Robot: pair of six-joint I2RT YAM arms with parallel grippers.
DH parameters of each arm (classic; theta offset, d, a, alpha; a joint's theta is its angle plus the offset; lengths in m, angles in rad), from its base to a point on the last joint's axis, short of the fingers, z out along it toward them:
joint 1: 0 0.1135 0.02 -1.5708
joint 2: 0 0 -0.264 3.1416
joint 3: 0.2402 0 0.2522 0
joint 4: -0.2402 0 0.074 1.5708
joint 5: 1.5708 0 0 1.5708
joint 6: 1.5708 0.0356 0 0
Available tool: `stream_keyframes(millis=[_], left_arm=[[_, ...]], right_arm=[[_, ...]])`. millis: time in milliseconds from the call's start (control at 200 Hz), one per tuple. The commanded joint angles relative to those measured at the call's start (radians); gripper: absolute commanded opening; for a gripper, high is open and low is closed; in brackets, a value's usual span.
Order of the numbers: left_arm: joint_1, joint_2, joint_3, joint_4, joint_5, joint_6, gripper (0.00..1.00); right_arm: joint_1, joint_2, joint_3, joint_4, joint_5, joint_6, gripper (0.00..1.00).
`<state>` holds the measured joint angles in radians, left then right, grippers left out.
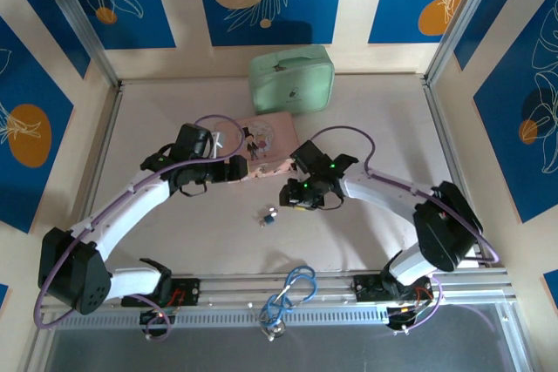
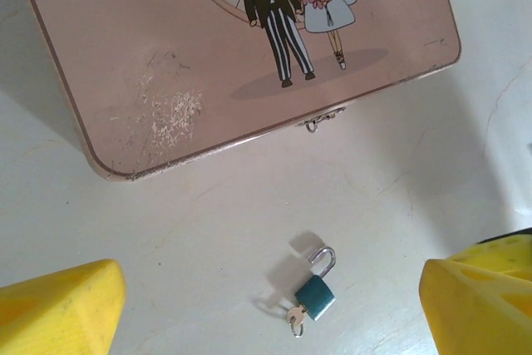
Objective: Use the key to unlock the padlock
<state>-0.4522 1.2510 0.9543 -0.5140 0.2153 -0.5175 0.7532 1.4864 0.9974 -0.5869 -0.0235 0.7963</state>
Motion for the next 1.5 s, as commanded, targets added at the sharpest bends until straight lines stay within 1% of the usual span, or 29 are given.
stream_keyframes(millis=[0, 75, 155, 260, 285, 325, 390, 500, 545, 600, 685, 745, 825, 900, 950, 1010, 1070, 1131, 1181, 1206, 1236, 1291, 1321, 1341, 1361, 1406, 1441, 1471, 1491], left_arm=[[-0.003, -0.023, 0.061, -0.007, -0.008, 0.011, 0.91], [0.0, -0.024, 0.097, -0.029, -0.06, 0.036, 0.93], [0.009, -0.016, 0.148, -0.065, -0.135, 0.071, 0.95], [0.02, -0.017, 0.205, -0.072, -0.234, 0.106, 0.96], [0.021, -0.02, 0.214, -0.066, -0.263, 0.113, 0.97], [0.023, -0.03, 0.222, -0.05, -0.309, 0.123, 0.98], [0.026, -0.055, 0.218, -0.012, -0.417, 0.129, 0.99], [0.03, -0.103, 0.158, 0.096, -0.614, 0.18, 0.99], [0.032, -0.118, 0.115, 0.161, -0.651, 0.241, 0.99], [0.032, -0.121, 0.042, 0.254, -0.719, 0.316, 0.99], [0.035, -0.121, -0.097, 0.45, -0.834, 0.394, 0.99], [0.049, -0.107, -0.181, 0.591, -0.893, 0.44, 0.99], [0.093, -0.057, -0.238, 0.744, -0.948, 0.46, 0.99], [0.157, 0.012, -0.247, 0.815, -0.983, 0.469, 0.99], [0.197, 0.058, -0.248, 0.833, -0.98, 0.473, 0.99], [0.231, 0.1, -0.269, 0.889, -0.95, 0.513, 0.99], [0.252, 0.127, -0.313, 0.979, -0.918, 0.553, 1.0], [0.274, 0.146, -0.369, 1.074, -0.853, 0.577, 1.0], [0.293, 0.163, -0.411, 1.159, -0.8, 0.589, 1.0], [0.294, 0.153, -0.404, 1.138, -0.781, 0.584, 0.99], [0.307, 0.148, -0.41, 1.132, -0.723, 0.583, 0.99], [0.322, 0.149, -0.439, 1.215, -0.649, 0.59, 0.99], [0.334, 0.158, -0.454, 1.274, -0.606, 0.588, 0.99], [0.344, 0.163, -0.454, 1.292, -0.584, 0.586, 0.99], [0.351, 0.164, -0.446, 1.283, -0.566, 0.581, 0.99], [0.371, 0.164, -0.411, 1.209, -0.51, 0.576, 1.0], [0.377, 0.157, -0.36, 1.059, -0.475, 0.588, 0.99], [0.379, 0.148, -0.335, 0.952, -0.444, 0.608, 0.99], [0.379, 0.142, -0.338, 0.92, -0.429, 0.618, 0.99]], right_arm=[[0.02, -0.098, 0.056, -0.112, 0.152, -0.012, 0.41], [0.04, -0.174, 0.075, -0.134, 0.245, -0.023, 0.42], [0.057, -0.281, 0.061, -0.11, 0.337, -0.029, 0.52], [0.056, -0.426, 0.022, -0.082, 0.476, -0.043, 0.55], [0.057, -0.451, 0.013, -0.079, 0.519, -0.05, 0.58], [0.052, -0.494, -0.004, -0.06, 0.585, -0.071, 0.65], [0.026, -0.543, -0.025, -0.029, 0.651, -0.127, 0.71], [-0.035, -0.604, -0.124, 0.044, 0.795, -0.192, 0.73], [-0.077, -0.627, -0.182, 0.116, 0.83, -0.26, 0.74], [-0.155, -0.637, -0.22, 0.169, 0.817, -0.321, 0.75], [-0.299, -0.606, -0.231, 0.179, 0.785, -0.327, 0.75], [-0.393, -0.566, -0.261, 0.23, 0.799, -0.331, 0.76], [-0.497, -0.515, -0.326, 0.351, 0.823, -0.335, 0.76], [-0.555, -0.464, -0.401, 0.504, 0.835, -0.369, 0.78], [-0.574, -0.419, -0.44, 0.598, 0.855, -0.408, 0.8], [-0.583, -0.351, -0.467, 0.697, 0.895, -0.439, 0.82], [-0.596, -0.282, -0.487, 0.796, 0.873, -0.492, 0.82], [-0.606, -0.21, -0.51, 0.926, 0.819, -0.552, 0.82], [-0.618, -0.154, -0.537, 1.05, 0.749, -0.596, 0.82], [-0.627, -0.131, -0.544, 1.119, 0.705, -0.621, 0.84], [-0.63, -0.122, -0.534, 1.121, 0.654, -0.643, 0.87], [-0.665, -0.102, -0.562, 1.239, 0.48, -0.67, 0.92], [-0.706, -0.092, -0.579, 1.288, 0.34, -0.658, 1.0], [-0.728, -0.073, -0.586, 1.321, 0.27, -0.661, 0.99], [-0.743, -0.046, -0.587, 1.341, 0.247, -0.654, 0.99], [-0.75, 0.023, -0.591, 1.419, 0.254, -0.633, 0.99], [-0.745, 0.042, -0.599, 1.444, 0.201, -0.663, 0.99], [-0.735, 0.043, -0.59, 1.427, 0.21, -0.673, 0.99], [-0.736, 0.038, -0.59, 1.415, 0.207, -0.675, 0.99]])
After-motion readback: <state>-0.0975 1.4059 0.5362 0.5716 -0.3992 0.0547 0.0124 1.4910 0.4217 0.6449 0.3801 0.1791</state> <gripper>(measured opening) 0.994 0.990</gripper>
